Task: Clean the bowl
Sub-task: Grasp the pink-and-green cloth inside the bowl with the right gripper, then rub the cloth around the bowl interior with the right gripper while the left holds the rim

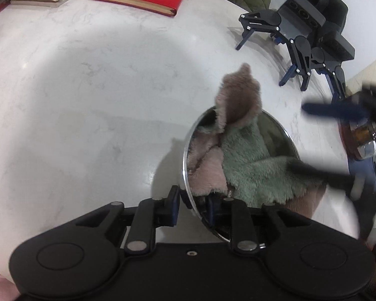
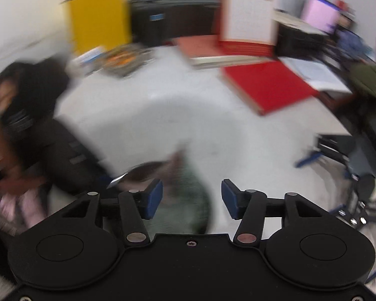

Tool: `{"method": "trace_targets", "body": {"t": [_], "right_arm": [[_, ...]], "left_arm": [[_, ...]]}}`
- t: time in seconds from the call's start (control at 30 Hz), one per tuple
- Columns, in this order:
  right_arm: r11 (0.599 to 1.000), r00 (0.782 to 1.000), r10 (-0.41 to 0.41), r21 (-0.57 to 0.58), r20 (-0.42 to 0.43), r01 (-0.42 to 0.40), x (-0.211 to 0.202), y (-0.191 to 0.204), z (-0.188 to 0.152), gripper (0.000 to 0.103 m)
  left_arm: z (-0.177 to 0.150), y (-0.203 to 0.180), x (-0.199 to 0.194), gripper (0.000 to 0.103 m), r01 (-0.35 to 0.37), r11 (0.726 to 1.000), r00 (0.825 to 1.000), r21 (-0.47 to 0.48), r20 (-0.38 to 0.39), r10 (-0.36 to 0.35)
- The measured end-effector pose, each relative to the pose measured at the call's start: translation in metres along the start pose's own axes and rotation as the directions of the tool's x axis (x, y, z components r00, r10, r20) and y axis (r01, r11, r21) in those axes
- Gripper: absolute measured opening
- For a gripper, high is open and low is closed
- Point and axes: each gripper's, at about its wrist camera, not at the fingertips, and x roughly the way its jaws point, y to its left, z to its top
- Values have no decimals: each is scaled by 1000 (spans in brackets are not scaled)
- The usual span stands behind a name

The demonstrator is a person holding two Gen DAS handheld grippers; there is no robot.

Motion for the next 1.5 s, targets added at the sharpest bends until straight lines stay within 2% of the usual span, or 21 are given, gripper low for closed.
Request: {"method": "trace_targets", "body": {"t": [0.1,0.17,0.37,0.43,0.5,0.57,0.67,0.73,0.87,0.97,1.07,1.17,1.2,1.33,1.4,1.5], "right_arm": [[993,998,-14,-114,-60,7,17,12,-2,52],[985,996,5,-172,-91,-21,33,12,-1,52],[952,981,-10,-302,-192,-49,62,11,-3,52],[960,980,5,-272,-200,-61,61,9,-4,50],[972,972,22,-224,-233,-75,60,8,-6,44],[980,965,51,-175,-258,-99,59,7,-8,26],[979,959,89,-152,-269,-133,58,11,-10,20],[978,965,80,-168,-249,-125,58,12,-7,20],[984,976,-5,-177,-216,-34,61,5,-2,18],[984,970,-35,-176,-242,-9,58,5,-9,18],[987,959,-14,-160,-284,-33,56,6,-16,20],[986,952,76,-121,-295,-116,55,13,-17,20],[984,955,81,-127,-285,-121,57,14,-15,19],[990,971,17,-135,-237,-51,59,6,-7,18],[993,970,-10,-117,-244,-19,55,-5,-9,17],[993,957,10,-108,-289,-43,52,-4,-20,18]], "left_arm": [[0,0,0,16,-6,1000,1000,0,-2,6],[0,1,1,16,-8,1000,1000,1,-5,8],[0,0,0,18,-3,1000,1000,-12,5,3],[1,0,0,18,-3,1000,1000,-16,7,3],[2,0,1,17,4,1000,1000,-23,7,-4],[3,0,1,16,7,1000,1000,-25,4,-7],[4,-1,2,14,-1,1000,1000,-21,-3,1],[4,-2,2,14,-7,1000,1000,-16,-8,6],[4,-3,2,14,-13,1000,1000,-9,-11,13],[7,-3,3,13,-8,1000,1000,-22,-7,8],[8,-3,4,12,-2,1000,1000,-26,-8,2],[9,-5,4,12,-8,1000,1000,-14,-10,8],[9,-5,4,12,-10,1000,1000,-12,-11,9],[9,-5,3,12,-12,1000,1000,-11,-15,12],[9,-5,3,12,-11,1000,1000,-13,-12,11],[10,-5,4,12,-8,1000,1000,-22,-10,7]]}}
